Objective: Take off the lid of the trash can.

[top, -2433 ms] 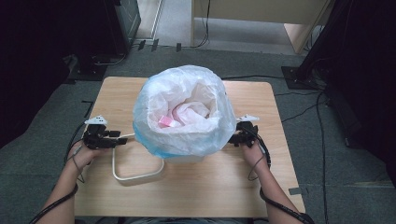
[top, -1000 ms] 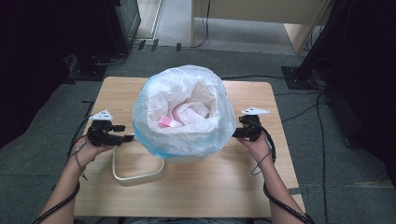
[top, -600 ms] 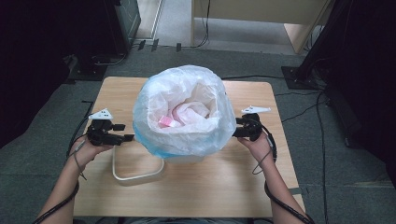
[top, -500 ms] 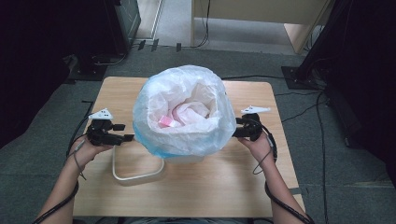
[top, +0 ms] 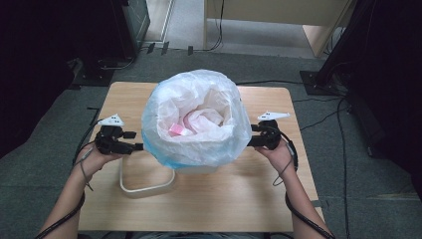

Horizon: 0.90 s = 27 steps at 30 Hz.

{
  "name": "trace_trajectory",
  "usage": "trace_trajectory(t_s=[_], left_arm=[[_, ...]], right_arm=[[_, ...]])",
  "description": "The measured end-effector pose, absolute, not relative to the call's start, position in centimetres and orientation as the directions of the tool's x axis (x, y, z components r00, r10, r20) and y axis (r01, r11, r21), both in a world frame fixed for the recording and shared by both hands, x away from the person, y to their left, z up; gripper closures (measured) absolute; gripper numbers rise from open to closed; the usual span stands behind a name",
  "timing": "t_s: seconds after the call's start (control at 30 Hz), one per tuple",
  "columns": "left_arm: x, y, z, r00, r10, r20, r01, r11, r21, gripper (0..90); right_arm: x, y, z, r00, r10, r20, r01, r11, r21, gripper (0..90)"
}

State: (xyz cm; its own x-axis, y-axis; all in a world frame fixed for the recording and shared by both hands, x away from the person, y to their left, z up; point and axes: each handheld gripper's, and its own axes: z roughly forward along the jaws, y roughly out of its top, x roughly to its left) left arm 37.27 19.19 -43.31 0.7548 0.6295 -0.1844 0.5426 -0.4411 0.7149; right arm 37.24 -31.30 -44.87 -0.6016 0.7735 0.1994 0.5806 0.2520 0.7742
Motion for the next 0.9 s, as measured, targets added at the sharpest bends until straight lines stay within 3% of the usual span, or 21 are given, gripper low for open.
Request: trace_trajectory(t_s=[0.37,0.77,0.9], left_arm=[[37.2,18.7,-41.4,0.765,0.605,-0.22,0.534,-0.406,0.742,35.8],[37.8,17.7,-39.7,0.775,0.617,-0.139,0.481,-0.433,0.762,32.6],[38.1,17.6,-39.0,0.783,0.6,-0.166,0.486,-0.423,0.765,35.0]], right_arm=[[36.5,-31.9,-42.7,-0.613,0.759,0.22,0.554,0.214,0.805,29.3],[36.6,-32.6,-40.3,-0.639,0.72,0.27,0.554,0.187,0.812,32.0],[36.8,-32.4,-39.7,-0.651,0.715,0.255,0.554,0.218,0.803,32.0]])
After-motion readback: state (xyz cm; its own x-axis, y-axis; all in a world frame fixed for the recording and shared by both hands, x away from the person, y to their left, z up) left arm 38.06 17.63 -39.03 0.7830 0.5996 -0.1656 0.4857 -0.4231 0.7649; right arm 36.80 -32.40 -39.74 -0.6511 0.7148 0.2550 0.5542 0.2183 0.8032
